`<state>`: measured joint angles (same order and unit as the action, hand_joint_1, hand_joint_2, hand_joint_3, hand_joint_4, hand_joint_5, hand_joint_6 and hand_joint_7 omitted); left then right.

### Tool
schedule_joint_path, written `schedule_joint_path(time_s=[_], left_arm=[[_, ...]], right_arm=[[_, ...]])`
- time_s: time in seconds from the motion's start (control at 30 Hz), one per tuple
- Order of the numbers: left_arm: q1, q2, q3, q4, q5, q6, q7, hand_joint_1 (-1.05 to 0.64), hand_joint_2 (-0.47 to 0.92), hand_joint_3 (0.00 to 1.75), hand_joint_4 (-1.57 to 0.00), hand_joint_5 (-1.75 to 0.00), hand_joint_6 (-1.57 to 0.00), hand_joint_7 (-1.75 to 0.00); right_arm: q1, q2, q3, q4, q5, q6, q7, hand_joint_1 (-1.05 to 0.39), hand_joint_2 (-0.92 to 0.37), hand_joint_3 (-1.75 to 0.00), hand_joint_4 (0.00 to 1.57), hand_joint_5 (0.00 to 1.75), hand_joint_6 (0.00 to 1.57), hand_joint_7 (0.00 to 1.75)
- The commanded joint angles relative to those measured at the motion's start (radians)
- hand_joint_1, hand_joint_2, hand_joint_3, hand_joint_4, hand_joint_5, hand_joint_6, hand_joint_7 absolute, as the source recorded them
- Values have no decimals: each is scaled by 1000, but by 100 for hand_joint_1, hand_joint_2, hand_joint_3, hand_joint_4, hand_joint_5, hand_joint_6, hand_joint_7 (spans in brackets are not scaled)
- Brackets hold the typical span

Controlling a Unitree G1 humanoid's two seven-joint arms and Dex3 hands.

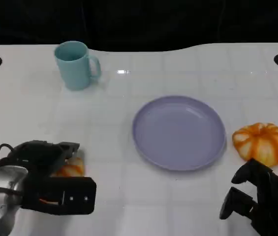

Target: Grasp the bread from the table and place it into the plate.

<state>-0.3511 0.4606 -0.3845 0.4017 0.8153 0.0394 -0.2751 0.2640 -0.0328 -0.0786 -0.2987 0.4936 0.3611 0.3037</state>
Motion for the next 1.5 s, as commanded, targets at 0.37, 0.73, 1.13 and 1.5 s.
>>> schedule_joint_path(time_s=[0.37,0.73,1.13,1.5], left_arm=[[18,22,3,91,-55,-75,133,-20,92,13,-42,-165,-81,-7],[1,3,18,112,-94,-50,176,-30,92,11,-67,-170,-95,-81],[0,-13,50,176,-140,-160,381,-23,92,26,-69,-172,-62,-147],[15,-18,93,164,-188,-237,469,-23,92,31,-80,-175,-59,-175]], right_arm=[[3,-10,-8,-4,4,-9,3,-50,-92,-47,66,175,46,171],[0,-7,-6,-8,4,-7,-5,-50,-92,-48,66,175,45,170],[-14,-7,-11,10,1,-10,-4,-51,-92,-47,67,175,49,168],[-4,0,1,-11,-8,-1,-31,-49,-92,-53,66,175,46,172]])
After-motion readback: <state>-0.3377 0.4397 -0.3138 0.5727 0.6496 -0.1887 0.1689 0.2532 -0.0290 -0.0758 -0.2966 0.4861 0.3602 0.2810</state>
